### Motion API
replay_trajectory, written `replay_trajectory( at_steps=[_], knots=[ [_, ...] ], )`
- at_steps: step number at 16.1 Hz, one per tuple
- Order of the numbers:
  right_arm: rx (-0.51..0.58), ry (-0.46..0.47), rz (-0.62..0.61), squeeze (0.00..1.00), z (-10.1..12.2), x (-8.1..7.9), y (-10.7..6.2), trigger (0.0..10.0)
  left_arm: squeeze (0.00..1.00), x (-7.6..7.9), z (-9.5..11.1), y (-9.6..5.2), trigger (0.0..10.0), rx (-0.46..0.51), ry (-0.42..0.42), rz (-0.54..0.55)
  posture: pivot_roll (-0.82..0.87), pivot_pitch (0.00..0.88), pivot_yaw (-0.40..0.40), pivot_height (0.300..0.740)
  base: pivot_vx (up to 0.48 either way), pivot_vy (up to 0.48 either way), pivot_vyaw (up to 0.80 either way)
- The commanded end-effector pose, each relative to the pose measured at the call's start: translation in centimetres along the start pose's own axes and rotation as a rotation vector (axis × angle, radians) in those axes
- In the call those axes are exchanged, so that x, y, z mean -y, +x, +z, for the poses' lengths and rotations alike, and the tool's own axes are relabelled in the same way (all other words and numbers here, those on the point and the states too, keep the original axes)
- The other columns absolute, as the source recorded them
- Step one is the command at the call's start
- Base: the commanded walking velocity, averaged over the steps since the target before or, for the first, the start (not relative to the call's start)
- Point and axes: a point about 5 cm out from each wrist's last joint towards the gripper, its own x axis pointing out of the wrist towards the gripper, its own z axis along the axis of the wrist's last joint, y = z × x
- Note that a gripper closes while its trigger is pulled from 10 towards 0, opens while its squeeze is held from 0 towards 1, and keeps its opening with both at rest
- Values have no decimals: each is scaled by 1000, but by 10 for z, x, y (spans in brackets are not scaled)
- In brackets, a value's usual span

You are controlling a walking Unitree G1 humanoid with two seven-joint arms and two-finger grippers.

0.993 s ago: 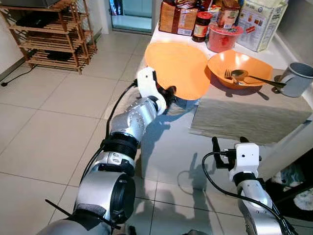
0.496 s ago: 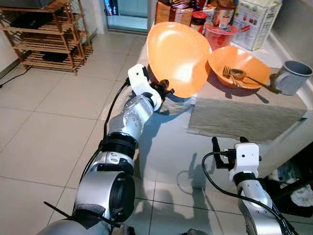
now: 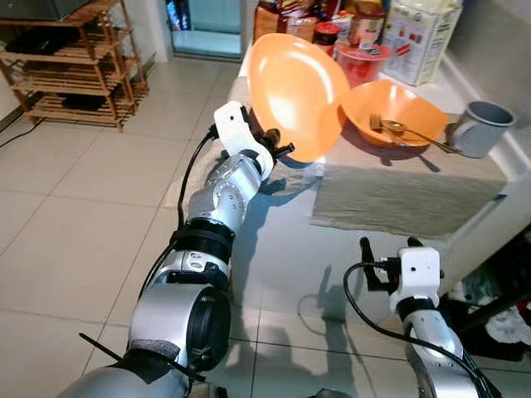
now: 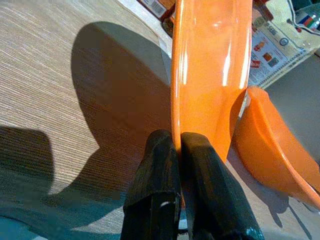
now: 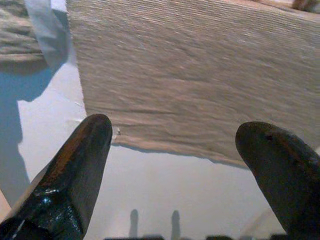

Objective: Setting the table

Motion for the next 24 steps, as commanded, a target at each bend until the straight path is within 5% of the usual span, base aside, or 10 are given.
replay_trajectory(
  at_steps=[1, 4, 7, 11, 17, 20, 24],
  knots=[
    [4, 0, -8, 0, 3, 4, 0, 10000, 0, -23, -11, -2, 0, -50, 52, 151, -67, 0, -8, 718, 0, 0, 0],
    [0, -1, -5, 0, 3, 4, -1, 10000, 0, -26, -7, 0, 0, -32, 88, 188, -69, 0, -11, 718, 0, 0, 0],
    [-4, -1, -3, 0, 2, 3, -1, 10000, 0, -33, 12, 1, 0, 46, 22, 246, -72, 0, -10, 718, 0, 0, 0],
    [-6, 0, -1, 0, 2, 2, -3, 10000, 0, -37, 25, 0, 0, 133, 140, 232, -69, 0, -12, 718, 0, 0, 0],
    [-12, 0, 5, 0, 1, 1, -3, 10000, 0, -52, 44, -4, 0, 229, 137, 292, -65, 0, -14, 718, 0, 0, 0],
    [-12, 1, 5, 0, 1, 1, -4, 10000, 0, -59, 57, -8, 0, 292, 283, 319, -66, 0, -14, 718, 0, 0, 0],
    [-15, 2, 6, 0, 0, 1, -5, 10000, 0, -74, 70, -15, 0, 325, 337, 336, -61, 0, -15, 718, 0, 0, 0]
  ],
)
